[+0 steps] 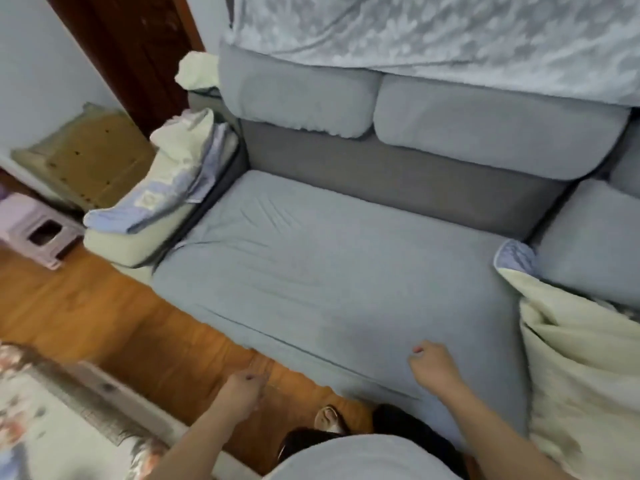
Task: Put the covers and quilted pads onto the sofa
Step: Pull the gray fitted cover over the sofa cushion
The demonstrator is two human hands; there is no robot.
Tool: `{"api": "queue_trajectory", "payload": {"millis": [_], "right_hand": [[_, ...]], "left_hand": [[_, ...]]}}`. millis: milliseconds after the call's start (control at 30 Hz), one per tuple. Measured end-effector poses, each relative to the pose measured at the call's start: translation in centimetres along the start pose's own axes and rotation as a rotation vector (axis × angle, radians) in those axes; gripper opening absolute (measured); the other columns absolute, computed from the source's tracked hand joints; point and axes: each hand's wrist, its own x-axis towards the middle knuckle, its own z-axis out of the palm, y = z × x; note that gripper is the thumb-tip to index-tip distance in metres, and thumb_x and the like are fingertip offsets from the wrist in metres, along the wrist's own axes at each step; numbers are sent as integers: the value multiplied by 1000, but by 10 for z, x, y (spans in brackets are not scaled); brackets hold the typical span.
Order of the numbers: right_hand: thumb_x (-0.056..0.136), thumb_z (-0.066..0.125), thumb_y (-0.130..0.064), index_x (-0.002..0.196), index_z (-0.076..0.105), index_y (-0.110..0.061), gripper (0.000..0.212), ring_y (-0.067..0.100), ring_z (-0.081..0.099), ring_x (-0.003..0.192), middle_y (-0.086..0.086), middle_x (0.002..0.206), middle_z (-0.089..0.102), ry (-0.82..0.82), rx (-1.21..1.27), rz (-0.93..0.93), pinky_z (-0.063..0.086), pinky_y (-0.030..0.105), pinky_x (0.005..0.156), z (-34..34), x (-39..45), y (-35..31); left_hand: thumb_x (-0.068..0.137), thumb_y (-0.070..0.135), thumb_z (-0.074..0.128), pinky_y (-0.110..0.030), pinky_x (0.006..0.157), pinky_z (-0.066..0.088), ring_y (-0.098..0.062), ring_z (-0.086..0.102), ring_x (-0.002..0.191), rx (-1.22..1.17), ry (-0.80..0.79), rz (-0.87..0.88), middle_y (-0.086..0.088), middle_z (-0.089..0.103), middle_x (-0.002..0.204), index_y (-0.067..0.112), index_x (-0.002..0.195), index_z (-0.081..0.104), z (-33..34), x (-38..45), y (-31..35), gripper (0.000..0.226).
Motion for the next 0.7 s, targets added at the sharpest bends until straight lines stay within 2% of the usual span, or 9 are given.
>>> {"api": "queue_trajectory", "payload": {"millis": [67, 133, 233, 300, 400, 500, 567, 633, 700], "right_hand": [[88, 59, -15, 93, 69, 0, 19, 36, 65, 91, 21, 98, 68, -44, -54, -43, 54, 39, 82, 7, 18, -31], [89, 57, -15, 92, 69, -4, 17, 33, 65, 92, 16, 97, 69, -78, -125, -63, 53, 34, 81, 7, 37, -54], [92, 52, -14, 82, 64, -10, 16, 26, 65, 88, 7, 85, 66, -141, -228, -32, 44, 28, 69, 6, 61, -73], [93, 51, -12, 76, 59, -12, 19, 24, 63, 85, 8, 82, 65, -179, -267, 10, 40, 27, 65, 9, 78, -75], [96, 51, -17, 100, 63, -5, 18, 30, 64, 101, 17, 110, 66, -243, -309, 104, 42, 25, 74, 21, 103, -73], [102, 47, -21, 121, 57, 4, 33, 29, 56, 94, 19, 116, 60, -285, -280, 210, 44, 28, 77, 39, 106, -73], [103, 44, -19, 110, 58, 2, 27, 27, 51, 90, 17, 107, 58, -283, -271, 270, 45, 31, 80, 57, 101, -77], [102, 42, -14, 82, 52, -3, 25, 25, 50, 79, 11, 86, 53, -310, -204, 330, 45, 30, 74, 82, 97, -82], [100, 45, -11, 81, 46, -7, 20, 21, 48, 66, 8, 79, 49, -278, -77, 413, 48, 24, 61, 107, 91, -89]], "left_hand": [[95, 20, 61, -28, 58, 45, -22, 58, 58, -169, -42, -74, -6, 61, 66, 11, 86, 64, -17, 14, -13, 13], [95, 21, 62, -28, 52, 38, -22, 54, 51, -283, -26, -164, -9, 60, 66, 2, 97, 66, -20, 28, -32, 19], [100, 18, 56, -25, 50, 33, -22, 52, 53, -452, -19, -268, -11, 58, 75, 3, 103, 64, -7, 24, -48, 17], [100, 21, 53, -26, 51, 38, -23, 58, 61, -475, 11, -320, -10, 62, 83, 11, 103, 65, 0, 13, -50, 16], [101, 17, 51, -32, 59, 48, -25, 65, 71, -489, 75, -323, -10, 68, 91, 15, 107, 66, 3, 5, -48, 16], [102, 17, 51, -33, 65, 50, -23, 68, 81, -417, 142, -285, -9, 70, 94, 18, 104, 66, -9, 8, -42, 16], [103, 18, 49, -32, 69, 51, -21, 66, 82, -338, 117, -272, -6, 69, 95, 19, 101, 66, -19, 21, -40, 17], [103, 15, 49, -32, 68, 49, -22, 63, 77, -275, 5, -283, -10, 69, 93, 15, 99, 66, -26, 39, -35, 18], [103, 13, 49, -31, 61, 44, -24, 58, 69, -151, -126, -256, -14, 67, 88, 11, 94, 67, -36, 65, -42, 21]]}}
